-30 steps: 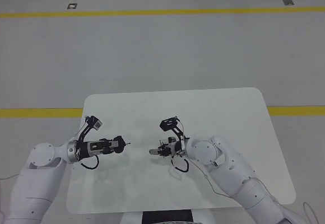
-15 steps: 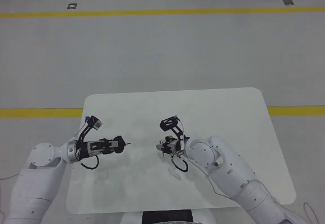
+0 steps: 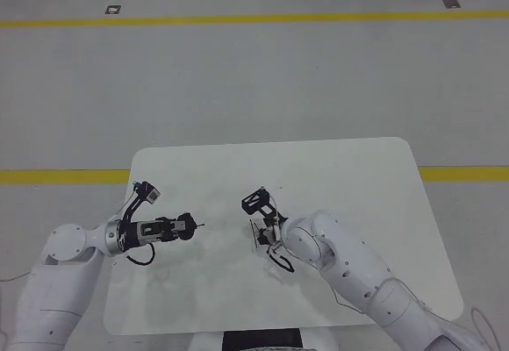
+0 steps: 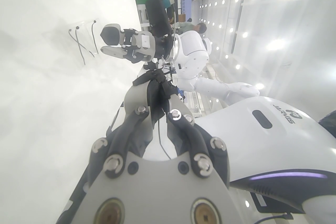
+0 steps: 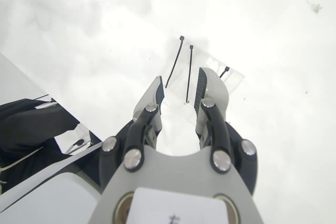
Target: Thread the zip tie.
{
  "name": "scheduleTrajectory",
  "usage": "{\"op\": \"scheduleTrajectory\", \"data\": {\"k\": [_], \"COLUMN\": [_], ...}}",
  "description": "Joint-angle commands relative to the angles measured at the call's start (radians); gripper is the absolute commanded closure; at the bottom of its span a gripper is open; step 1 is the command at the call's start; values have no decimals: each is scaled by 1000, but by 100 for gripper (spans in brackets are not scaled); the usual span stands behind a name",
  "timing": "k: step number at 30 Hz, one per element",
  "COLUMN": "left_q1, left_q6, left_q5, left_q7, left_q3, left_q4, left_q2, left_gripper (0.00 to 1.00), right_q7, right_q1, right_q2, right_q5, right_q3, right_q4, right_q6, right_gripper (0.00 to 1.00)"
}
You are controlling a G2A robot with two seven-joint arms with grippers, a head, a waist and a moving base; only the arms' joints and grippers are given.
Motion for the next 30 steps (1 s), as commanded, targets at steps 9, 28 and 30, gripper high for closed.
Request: {"op": "scheduleTrajectory", "data": {"k": [9, 28, 30], "left_q1": [0, 0, 0], "left_q6": [0, 0, 0], "left_q5": [0, 0, 0], "left_q7": [0, 0, 0], "left_q3": [0, 0, 0], "left_q4": [0, 0, 0], "left_q2": [0, 0, 0], "left_gripper": [100, 100, 100], "right_q7": [13, 59, 59], "right_q1": [51, 96, 100], "right_q2": [-34, -75, -80], "right_q5": [-20, -67, -73], "right_q3": [-72, -127, -132], "right_q4": [78, 173, 183], "right_q6": [56, 85, 87], "right_gripper": [73, 79, 78]}}
